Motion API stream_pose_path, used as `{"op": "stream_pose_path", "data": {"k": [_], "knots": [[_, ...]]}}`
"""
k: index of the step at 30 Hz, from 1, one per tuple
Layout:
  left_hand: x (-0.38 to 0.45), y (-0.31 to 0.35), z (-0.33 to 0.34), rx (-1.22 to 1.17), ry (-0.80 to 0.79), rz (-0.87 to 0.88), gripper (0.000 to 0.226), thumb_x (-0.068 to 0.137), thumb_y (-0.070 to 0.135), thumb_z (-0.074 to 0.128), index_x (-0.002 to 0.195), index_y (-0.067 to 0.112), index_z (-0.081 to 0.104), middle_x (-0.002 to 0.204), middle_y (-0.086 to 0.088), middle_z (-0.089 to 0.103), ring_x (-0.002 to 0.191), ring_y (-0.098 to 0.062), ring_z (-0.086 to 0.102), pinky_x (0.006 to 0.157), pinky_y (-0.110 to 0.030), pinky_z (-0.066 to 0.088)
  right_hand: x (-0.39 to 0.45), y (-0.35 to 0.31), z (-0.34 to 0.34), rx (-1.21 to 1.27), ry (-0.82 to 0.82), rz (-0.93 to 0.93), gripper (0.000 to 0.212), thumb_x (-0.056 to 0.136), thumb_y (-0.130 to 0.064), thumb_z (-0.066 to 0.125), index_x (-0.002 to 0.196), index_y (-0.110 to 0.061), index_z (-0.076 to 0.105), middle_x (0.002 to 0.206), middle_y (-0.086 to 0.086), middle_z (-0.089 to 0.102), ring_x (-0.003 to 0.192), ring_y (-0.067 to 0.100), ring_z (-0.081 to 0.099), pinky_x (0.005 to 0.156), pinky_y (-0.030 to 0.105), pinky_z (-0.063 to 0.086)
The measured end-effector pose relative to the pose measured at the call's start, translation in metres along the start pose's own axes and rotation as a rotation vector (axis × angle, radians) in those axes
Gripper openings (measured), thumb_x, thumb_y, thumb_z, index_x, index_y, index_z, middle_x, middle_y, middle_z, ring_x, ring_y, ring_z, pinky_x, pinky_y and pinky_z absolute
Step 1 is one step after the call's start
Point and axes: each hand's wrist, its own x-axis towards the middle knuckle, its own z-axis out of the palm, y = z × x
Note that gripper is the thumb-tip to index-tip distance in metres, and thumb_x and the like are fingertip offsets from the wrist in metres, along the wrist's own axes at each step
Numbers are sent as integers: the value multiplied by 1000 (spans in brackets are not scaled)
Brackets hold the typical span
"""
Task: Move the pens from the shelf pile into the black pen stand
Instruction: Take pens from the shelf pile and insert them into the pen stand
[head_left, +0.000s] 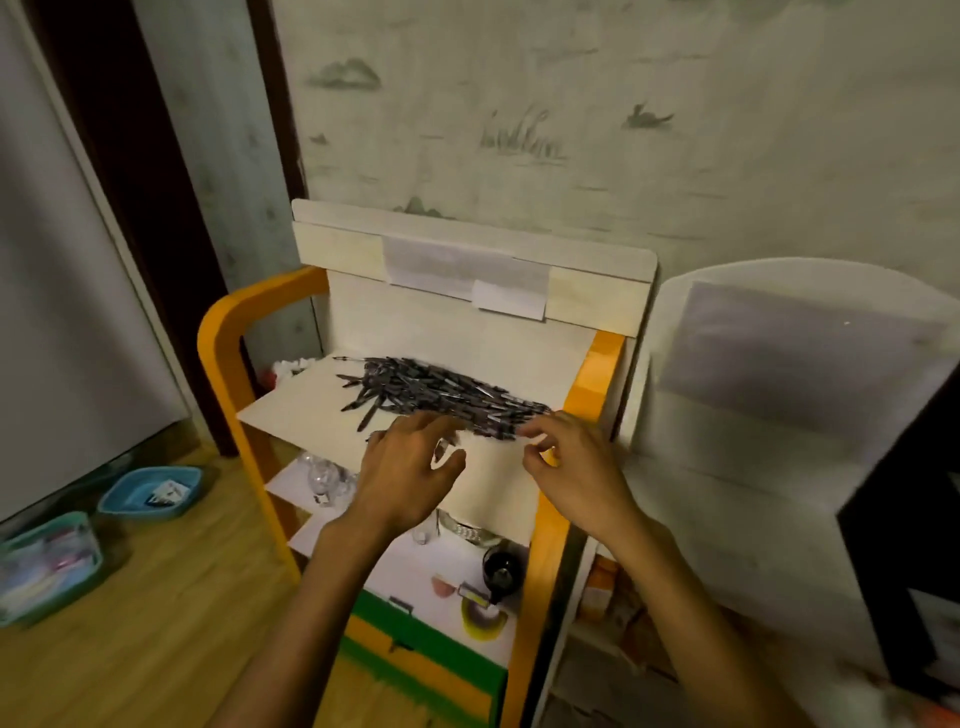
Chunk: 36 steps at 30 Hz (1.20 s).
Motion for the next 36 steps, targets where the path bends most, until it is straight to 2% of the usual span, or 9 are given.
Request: {"op": "stream_pose_path", "data": {"k": [2,3,4,7,9,14,18,26,36], "knots": [[2,-28,-3,0,3,-22,35,95,46,51,129,39,57,136,9,57,124,-17,52,97,-43,45,8,-8,27,0,-33,15,22,89,-17,62,109,-24,69,110,-9,63,87,2,59,73,6,43],[3,-41,-4,2,2,-28,35,95,45,52,130,39,57,137,8,56,124,-18,52,98,-44,45,14,-11,38,2,-45,24,22,89,-17,63,110,-24,69,110,-9,63,87,1,58,72,4,41],[5,-54,-5,3,-3,-36,36,96,44,52,131,38,56,138,7,57,124,-19,52,98,-45,46,19,-13,48,-1,-54,30,22,89,-18,63,110,-24,69,110,-9,63,87,2,58,73,6,43],[15,-93,-5,-7,-17,-66,37,96,41,55,132,36,57,136,2,58,124,-21,52,97,-45,46,39,-15,76,-50,-65,53,21,89,-22,63,109,-28,68,110,-10,63,89,5,60,80,29,53],[26,-120,-3,7,-40,-82,37,96,41,54,132,34,57,137,2,57,124,-21,52,98,-44,44,55,-14,94,-78,-65,70,21,89,-24,63,110,-30,67,111,-11,63,90,6,60,80,33,53],[64,-185,5,54,-94,-98,37,96,44,53,132,32,56,137,4,56,123,-19,52,96,-42,44,95,-7,139,-114,-57,104,15,89,-25,64,103,-31,68,104,-11,61,90,9,60,77,34,54],[106,-231,12,55,-147,-105,37,96,44,53,131,34,57,139,4,55,123,-20,52,98,-42,45,131,1,169,-156,-64,148,15,91,-22,64,104,-27,68,103,-8,60,90,11,60,73,26,51],[175,-295,27,54,-194,-89,36,94,43,55,129,35,58,135,3,58,121,-22,54,93,-41,46,189,13,206,-149,-57,239,22,92,-19,62,113,-23,67,114,-4,61,93,13,63,82,31,56],[234,-362,64,-40,-259,-124,36,92,38,59,128,32,61,138,3,57,122,-20,54,98,-38,45,224,13,247,-203,-73,344,24,95,-23,59,118,-24,63,113,-7,59,94,10,57,79,18,43]]}}
